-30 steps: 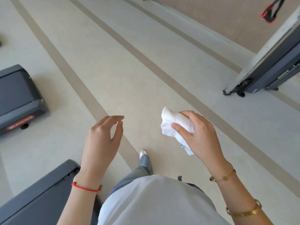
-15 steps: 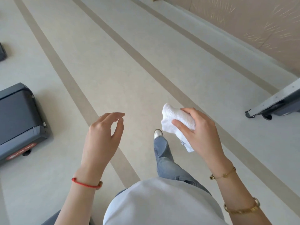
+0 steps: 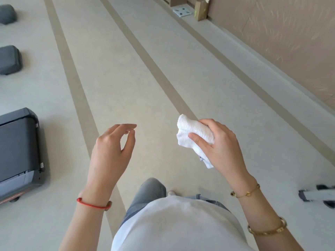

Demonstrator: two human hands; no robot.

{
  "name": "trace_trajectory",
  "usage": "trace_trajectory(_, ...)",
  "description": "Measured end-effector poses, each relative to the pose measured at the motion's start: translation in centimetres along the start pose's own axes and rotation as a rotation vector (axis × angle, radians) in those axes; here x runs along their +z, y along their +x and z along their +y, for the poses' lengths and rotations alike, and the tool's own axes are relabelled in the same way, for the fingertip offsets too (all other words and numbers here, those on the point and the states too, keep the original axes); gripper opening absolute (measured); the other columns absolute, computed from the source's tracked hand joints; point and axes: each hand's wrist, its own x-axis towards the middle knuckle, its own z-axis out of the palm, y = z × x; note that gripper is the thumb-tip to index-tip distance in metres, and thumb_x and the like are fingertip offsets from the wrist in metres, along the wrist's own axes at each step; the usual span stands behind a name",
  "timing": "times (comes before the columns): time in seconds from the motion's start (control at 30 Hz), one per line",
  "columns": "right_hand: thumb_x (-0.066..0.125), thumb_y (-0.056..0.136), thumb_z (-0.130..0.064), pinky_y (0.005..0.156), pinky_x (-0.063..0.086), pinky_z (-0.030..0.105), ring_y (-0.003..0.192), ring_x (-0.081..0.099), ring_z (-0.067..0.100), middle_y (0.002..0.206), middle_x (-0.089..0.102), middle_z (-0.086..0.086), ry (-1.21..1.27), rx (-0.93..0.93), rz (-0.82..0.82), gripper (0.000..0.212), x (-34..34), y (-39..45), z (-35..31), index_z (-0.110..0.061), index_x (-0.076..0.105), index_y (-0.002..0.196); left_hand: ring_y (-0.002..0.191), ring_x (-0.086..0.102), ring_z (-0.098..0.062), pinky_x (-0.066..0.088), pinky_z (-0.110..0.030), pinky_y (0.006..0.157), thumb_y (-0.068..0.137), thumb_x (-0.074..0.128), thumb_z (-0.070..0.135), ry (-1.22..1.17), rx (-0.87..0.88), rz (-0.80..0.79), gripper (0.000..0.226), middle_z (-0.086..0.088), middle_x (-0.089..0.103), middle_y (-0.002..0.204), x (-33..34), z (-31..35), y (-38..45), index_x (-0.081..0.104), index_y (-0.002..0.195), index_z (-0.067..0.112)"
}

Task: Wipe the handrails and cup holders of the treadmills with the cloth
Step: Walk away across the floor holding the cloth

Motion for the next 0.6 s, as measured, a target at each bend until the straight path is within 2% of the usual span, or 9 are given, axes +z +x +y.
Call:
trace_trajectory(0.33,0.062,0.086,-0.051,0.081,0.048,0.041,0.089,0.058,0.012,0.092,0.064,-0.014,0.036,-0.032,-0.097,0.028,7.4,24.2,1.7,-0.03,0.06,0.105,0.061,0.048,0.018,0.035,-0.002,0.064,0.096,0.057,0.019,0.021,-0.064,0.03,0.019,0.007,0.069,0.103,5.7,-6.2,22.2,0.07,0.109,0.019)
trace_trajectory(0.47,0.061,0.086,-0.052,0.082,0.048,0.041,0.09,0.058,0.013,0.092,0.064,-0.015,0.051,-0.031,-0.088,0.029,9.6,35.3,1.0,-0.031,0.06,0.105,0.062,0.049,0.018,0.033,0.002,0.071,0.096,0.057,0.017,0.025,-0.052,0.061,0.019,0.005,0.069,0.103,6.4,-8.4,33.5,0.07,0.109,0.017)
trace_trajectory(0.6,0.059,0.085,-0.054,0.083,0.048,0.042,0.09,0.058,0.014,0.093,0.064,-0.013,0.056,-0.017,-0.066,0.031,11.0,46.0,0.6,-0.031,0.059,0.106,0.062,0.049,0.018,0.034,0.0,0.069,0.097,0.056,0.018,0.036,-0.021,0.049,0.02,0.006,0.069,0.104,7.2,-9.9,44.4,0.07,0.11,0.017)
